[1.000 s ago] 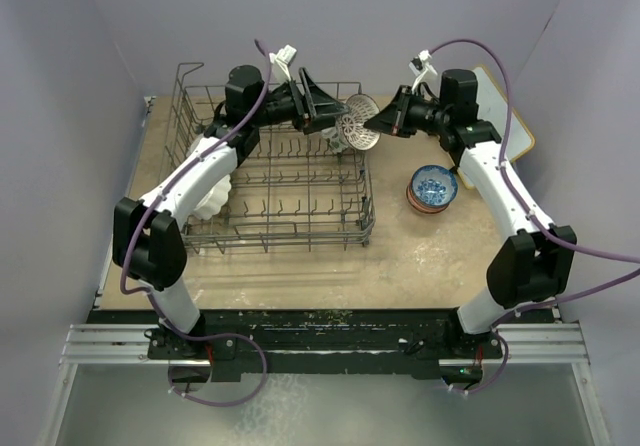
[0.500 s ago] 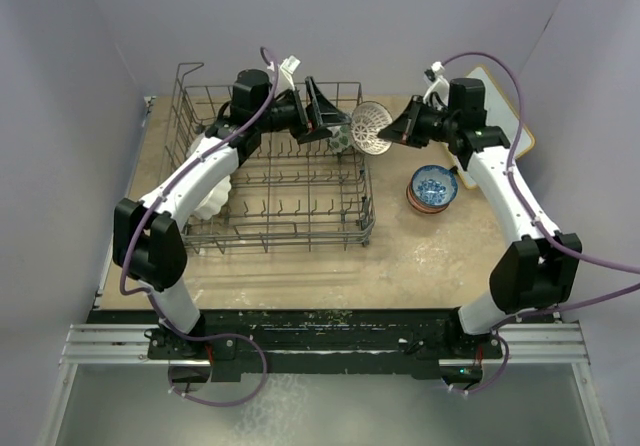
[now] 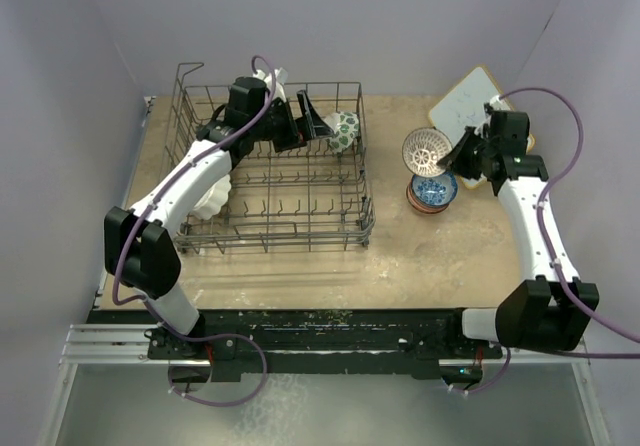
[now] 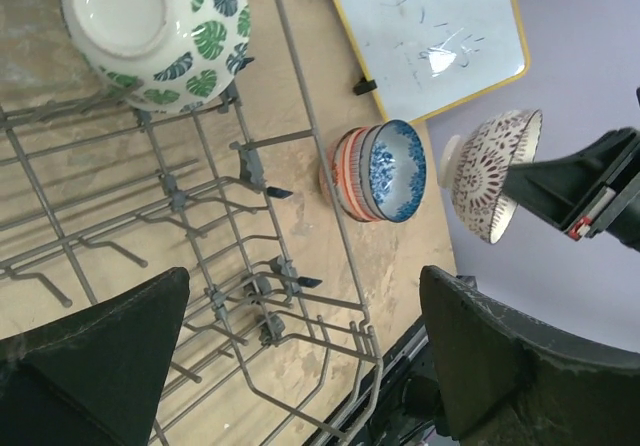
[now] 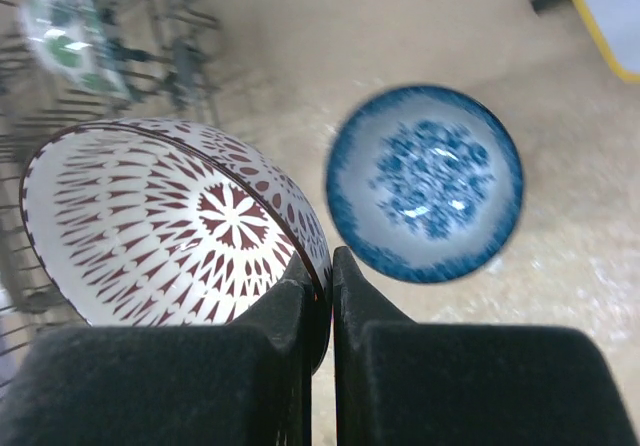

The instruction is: Unload the bowls from the dish rack

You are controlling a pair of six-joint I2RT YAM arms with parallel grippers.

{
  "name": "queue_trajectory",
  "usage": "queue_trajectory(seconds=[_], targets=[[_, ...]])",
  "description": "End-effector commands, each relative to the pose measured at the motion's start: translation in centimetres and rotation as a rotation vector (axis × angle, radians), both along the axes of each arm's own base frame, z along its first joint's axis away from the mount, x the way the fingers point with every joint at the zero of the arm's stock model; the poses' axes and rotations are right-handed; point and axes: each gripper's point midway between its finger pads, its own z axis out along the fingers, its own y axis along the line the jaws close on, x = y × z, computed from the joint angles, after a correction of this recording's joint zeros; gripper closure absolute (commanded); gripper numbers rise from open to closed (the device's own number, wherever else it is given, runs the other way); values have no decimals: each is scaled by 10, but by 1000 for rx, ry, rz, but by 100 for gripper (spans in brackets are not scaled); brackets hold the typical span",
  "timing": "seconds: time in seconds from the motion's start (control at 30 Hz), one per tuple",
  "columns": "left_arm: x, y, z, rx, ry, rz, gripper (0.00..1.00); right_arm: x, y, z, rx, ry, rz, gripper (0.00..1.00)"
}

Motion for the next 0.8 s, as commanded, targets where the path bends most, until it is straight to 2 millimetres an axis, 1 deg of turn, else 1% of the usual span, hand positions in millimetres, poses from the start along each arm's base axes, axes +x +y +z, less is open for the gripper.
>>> queue_trajectory(seconds=[0.0,0.13,0.33,0.5,0.63,0.77], targets=[[-2,9,3,32,-43,8,1,-17,-24,-21,-112,48,-94,100],[-5,11,-6,54,-32,4,1,-18,-33,-37,-135,95,-142,100],[-10,21,-14,111,-34,15,1,-15,-43,-48,-164,130,-179,100],[-13,24,-17,132,-34,15,1,-23,-51,-67,-203,183,-215,100],[-13,24,-21,129,-28,16,1,-26,-52,-78,-203,202,-221,100],[-15,23,-24,126,-22,8,1,-23,-51,-84,-193,208,-222,100]])
